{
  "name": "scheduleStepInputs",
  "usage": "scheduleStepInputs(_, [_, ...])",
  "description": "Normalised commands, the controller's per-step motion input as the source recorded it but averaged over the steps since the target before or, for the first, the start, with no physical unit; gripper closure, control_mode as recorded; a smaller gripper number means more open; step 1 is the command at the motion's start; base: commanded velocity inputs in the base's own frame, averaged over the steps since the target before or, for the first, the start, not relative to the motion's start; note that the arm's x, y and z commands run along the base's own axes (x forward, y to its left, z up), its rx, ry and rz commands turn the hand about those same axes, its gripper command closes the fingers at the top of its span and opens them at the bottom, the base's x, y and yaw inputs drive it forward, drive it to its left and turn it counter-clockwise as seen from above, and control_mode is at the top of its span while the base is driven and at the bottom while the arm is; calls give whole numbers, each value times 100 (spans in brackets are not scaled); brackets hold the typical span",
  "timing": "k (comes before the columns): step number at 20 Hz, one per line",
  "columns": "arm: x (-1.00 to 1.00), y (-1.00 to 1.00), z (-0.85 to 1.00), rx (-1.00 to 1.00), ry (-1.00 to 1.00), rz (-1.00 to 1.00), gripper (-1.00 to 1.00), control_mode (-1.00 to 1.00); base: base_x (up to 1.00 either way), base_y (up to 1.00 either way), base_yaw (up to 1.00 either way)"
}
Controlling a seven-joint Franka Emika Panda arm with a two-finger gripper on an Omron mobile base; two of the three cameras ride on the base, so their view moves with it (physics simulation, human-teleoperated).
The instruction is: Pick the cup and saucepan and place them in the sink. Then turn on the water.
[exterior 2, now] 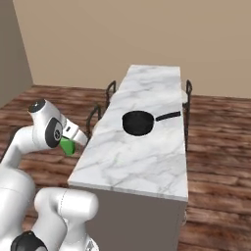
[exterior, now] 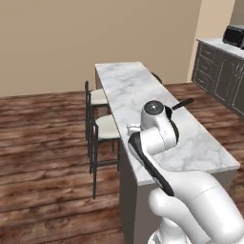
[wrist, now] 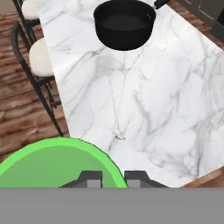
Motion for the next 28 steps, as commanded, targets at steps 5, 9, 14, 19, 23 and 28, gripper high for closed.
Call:
scheduleStepInputs(5, [0,0,0,0,0,0,100,100,-17,100,7])
scheduleStepInputs(9, [0,0,0,0,0,0,100,100,-1,100,43])
scheduleStepInputs(14, [0,0,0,0,0,0,100,100,-2,100,70])
scheduleStepInputs(19, [0,0,0,0,0,0,100,100,-7,100,76])
scheduleStepInputs(23, [0,0,0,0,0,0,100,100,-9,100,79])
scheduleStepInputs(28, [0,0,0,0,0,0,100,100,-4,77,74])
